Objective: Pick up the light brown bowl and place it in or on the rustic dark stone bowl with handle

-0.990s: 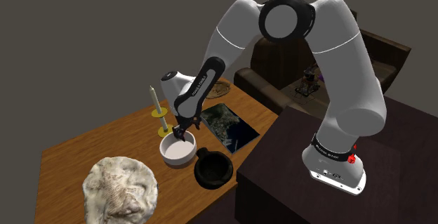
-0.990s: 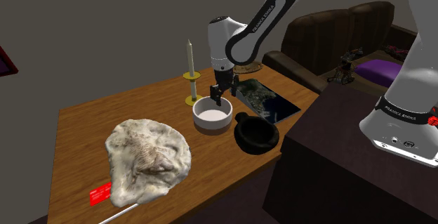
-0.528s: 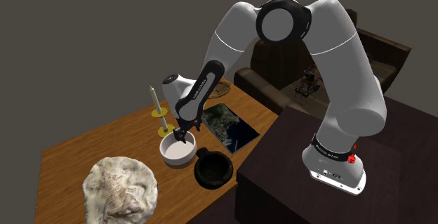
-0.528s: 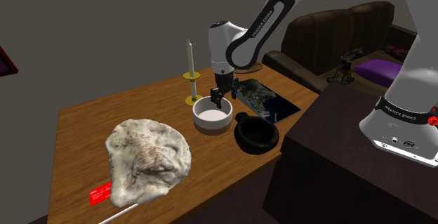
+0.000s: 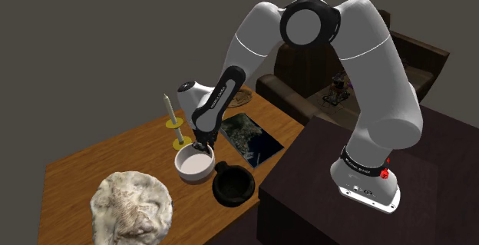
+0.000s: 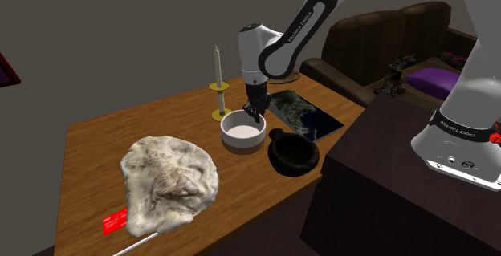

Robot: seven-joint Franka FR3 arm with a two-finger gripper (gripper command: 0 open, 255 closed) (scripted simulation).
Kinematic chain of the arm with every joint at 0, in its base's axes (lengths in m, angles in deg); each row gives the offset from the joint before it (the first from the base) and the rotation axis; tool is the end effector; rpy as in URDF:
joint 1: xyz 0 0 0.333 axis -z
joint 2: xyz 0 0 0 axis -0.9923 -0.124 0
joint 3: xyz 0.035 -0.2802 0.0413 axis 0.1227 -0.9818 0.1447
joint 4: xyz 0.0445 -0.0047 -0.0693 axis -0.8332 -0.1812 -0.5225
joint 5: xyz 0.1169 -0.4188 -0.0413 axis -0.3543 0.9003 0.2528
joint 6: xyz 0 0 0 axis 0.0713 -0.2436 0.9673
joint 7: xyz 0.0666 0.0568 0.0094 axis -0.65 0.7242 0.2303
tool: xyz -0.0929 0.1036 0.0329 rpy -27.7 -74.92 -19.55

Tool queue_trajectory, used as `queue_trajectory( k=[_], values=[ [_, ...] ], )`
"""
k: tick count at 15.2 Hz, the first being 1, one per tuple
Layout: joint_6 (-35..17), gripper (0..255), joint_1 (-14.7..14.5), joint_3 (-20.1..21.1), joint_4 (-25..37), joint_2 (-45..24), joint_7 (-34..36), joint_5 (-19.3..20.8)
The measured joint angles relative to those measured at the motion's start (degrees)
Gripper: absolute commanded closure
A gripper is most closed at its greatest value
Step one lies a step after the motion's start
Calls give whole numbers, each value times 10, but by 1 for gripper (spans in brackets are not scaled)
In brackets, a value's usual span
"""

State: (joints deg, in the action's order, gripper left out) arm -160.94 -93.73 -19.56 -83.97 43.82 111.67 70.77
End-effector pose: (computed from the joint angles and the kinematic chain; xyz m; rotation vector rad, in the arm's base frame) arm 0.5536 0.2450 0.0387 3.0903 -0.1110 -0.1590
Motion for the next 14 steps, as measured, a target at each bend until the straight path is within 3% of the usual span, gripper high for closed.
queue_trajectory(
  k=[14],
  values=[
    [44, 255, 11, 14, -14, 58, -10, -16]
  ],
)
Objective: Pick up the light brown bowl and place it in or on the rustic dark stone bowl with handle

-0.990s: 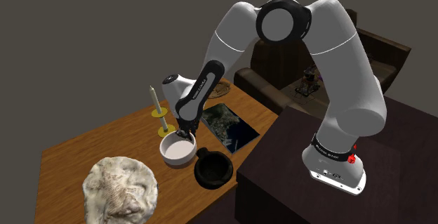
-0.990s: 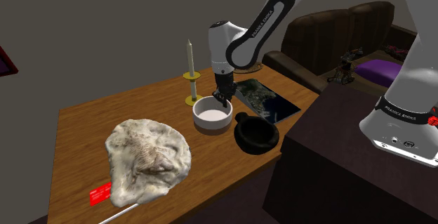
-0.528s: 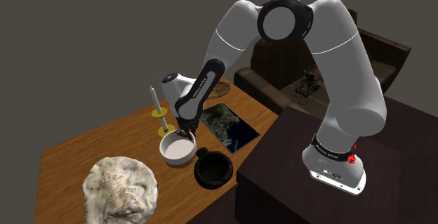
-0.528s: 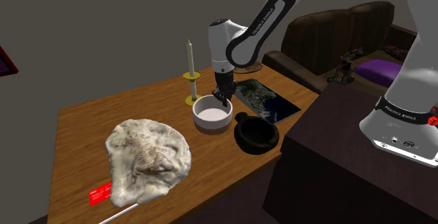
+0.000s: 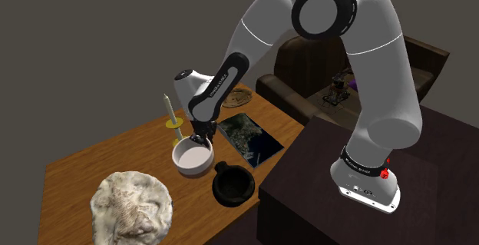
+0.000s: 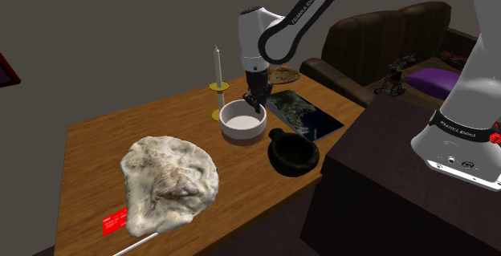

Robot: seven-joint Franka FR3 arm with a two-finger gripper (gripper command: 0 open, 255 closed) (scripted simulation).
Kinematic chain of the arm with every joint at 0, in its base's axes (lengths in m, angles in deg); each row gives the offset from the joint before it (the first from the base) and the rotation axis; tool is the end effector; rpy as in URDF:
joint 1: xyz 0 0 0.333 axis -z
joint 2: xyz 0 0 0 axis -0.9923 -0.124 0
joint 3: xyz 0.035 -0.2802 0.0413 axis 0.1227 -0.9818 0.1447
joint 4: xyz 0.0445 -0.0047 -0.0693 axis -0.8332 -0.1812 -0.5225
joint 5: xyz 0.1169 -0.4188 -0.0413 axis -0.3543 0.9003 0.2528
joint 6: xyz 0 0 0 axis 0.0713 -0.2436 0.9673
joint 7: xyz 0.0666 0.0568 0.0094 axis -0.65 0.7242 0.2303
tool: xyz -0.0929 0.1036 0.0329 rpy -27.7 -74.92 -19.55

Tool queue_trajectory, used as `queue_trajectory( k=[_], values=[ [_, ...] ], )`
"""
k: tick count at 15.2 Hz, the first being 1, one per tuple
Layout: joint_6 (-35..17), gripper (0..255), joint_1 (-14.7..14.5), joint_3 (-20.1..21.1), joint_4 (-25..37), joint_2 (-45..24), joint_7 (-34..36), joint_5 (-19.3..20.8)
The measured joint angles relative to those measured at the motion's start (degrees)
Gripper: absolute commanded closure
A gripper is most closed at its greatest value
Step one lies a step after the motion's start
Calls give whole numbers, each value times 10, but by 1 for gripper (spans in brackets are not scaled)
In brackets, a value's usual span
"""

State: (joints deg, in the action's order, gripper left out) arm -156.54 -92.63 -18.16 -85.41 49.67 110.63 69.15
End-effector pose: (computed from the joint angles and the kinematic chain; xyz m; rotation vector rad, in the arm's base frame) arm 0.5581 0.2459 0.0861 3.0900 -0.1107 -0.1602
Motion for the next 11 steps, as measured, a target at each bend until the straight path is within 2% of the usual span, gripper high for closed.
queue_trajectory(
  k=[11],
  values=[
    [61, 255, 9, 14, 1, 62, -12, -21]
  ],
)
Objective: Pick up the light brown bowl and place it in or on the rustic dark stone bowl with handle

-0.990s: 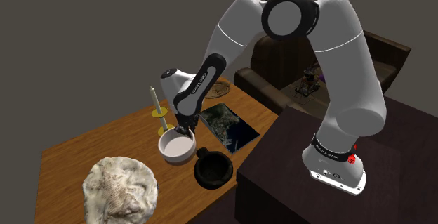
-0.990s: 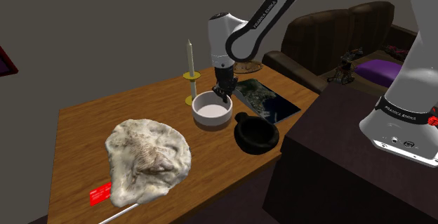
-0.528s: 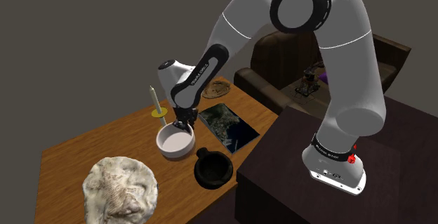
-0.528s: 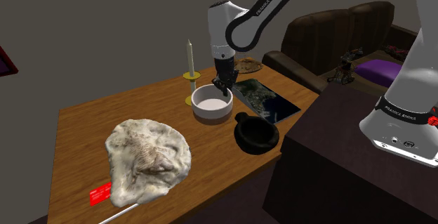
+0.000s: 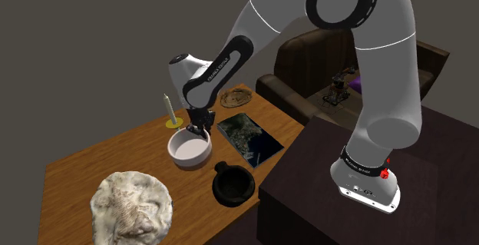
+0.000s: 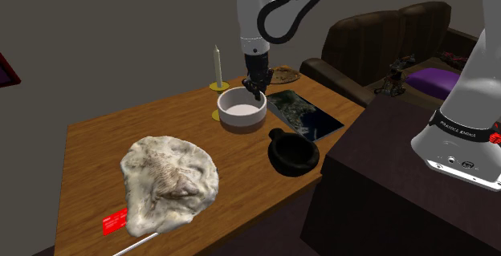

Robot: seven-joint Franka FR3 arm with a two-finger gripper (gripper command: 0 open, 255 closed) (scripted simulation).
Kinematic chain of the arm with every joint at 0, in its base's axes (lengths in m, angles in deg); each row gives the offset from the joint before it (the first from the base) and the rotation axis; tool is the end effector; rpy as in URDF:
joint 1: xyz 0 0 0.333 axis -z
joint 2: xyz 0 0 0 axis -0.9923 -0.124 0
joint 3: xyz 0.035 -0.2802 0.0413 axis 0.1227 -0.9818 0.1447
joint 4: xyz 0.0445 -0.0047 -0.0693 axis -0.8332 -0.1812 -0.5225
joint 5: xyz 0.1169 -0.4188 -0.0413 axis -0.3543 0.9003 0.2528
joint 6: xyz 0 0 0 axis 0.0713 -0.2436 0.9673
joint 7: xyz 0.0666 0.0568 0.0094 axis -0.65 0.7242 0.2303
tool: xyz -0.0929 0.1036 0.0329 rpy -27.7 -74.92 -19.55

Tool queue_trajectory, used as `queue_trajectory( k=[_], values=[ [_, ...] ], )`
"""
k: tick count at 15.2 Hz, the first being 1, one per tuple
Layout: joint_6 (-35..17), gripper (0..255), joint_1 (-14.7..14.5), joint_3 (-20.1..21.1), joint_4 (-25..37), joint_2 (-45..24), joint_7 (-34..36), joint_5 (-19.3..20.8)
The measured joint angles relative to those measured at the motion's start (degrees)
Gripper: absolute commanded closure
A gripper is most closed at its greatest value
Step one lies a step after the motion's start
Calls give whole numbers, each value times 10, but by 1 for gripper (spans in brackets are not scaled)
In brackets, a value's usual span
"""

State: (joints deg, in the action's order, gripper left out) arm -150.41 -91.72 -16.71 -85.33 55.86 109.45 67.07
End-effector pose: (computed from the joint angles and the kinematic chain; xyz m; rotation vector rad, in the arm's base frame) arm 0.5649 0.2495 0.1452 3.0899 -0.1102 -0.1601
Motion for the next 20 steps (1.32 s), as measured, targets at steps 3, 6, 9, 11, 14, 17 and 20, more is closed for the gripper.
queue_trajectory(
  k=[3, 6, 9, 11, 14, 17, 20],
  values=[
    [17, 255, 3, 3, 1, 17, -4, -6],
    [35, 255, 5, 6, 3, 33, -8, -12],
    [53, 255, 8, 9, 7, 47, -12, -17],
    [66, 255, 8, 10, 11, 57, -14, -21],
    [61, 255, 11, 16, -26, 90, -14, -30],
    [49, 255, 14, 24, -93, 148, -16, -48],
    [31, 255, 12, 35, -173, 213, -17, -73]
  ],
)
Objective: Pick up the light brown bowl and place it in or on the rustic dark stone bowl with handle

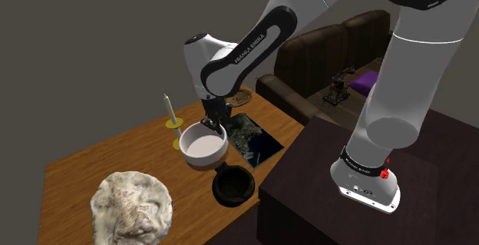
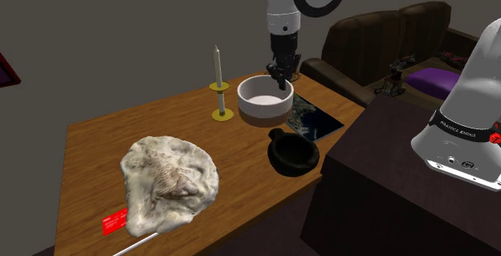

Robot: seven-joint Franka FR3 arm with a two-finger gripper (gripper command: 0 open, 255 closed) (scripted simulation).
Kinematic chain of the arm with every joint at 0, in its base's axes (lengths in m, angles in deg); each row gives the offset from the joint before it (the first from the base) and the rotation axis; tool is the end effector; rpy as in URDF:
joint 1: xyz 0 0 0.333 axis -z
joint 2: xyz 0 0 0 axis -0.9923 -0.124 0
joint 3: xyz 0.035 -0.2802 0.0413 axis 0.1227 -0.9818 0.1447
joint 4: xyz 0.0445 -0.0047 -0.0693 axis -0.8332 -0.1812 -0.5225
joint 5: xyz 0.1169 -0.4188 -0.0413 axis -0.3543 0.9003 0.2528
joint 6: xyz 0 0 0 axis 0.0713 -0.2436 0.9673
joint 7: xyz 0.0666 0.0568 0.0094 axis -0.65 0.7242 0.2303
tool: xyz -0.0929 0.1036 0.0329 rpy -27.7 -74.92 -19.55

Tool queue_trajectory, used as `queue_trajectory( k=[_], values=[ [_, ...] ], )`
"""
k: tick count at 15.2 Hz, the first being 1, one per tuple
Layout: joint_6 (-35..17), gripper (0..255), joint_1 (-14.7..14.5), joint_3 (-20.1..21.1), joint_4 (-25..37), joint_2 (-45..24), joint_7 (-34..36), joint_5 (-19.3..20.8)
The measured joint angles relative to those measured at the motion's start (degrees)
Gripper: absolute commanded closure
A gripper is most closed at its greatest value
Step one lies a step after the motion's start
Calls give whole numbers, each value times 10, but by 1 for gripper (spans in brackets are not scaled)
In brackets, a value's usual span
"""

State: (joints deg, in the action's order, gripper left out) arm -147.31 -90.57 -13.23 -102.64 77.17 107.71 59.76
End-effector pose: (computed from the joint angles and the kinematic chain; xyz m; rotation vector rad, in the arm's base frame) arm 0.4843 0.2408 0.2213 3.0901 -0.1091 -0.1607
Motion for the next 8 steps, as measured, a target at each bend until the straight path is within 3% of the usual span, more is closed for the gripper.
queue_trajectory(
  k=[8],
  values=[
    [4, 255, -26, 16, -161, 173, -16, -78]
  ],
)
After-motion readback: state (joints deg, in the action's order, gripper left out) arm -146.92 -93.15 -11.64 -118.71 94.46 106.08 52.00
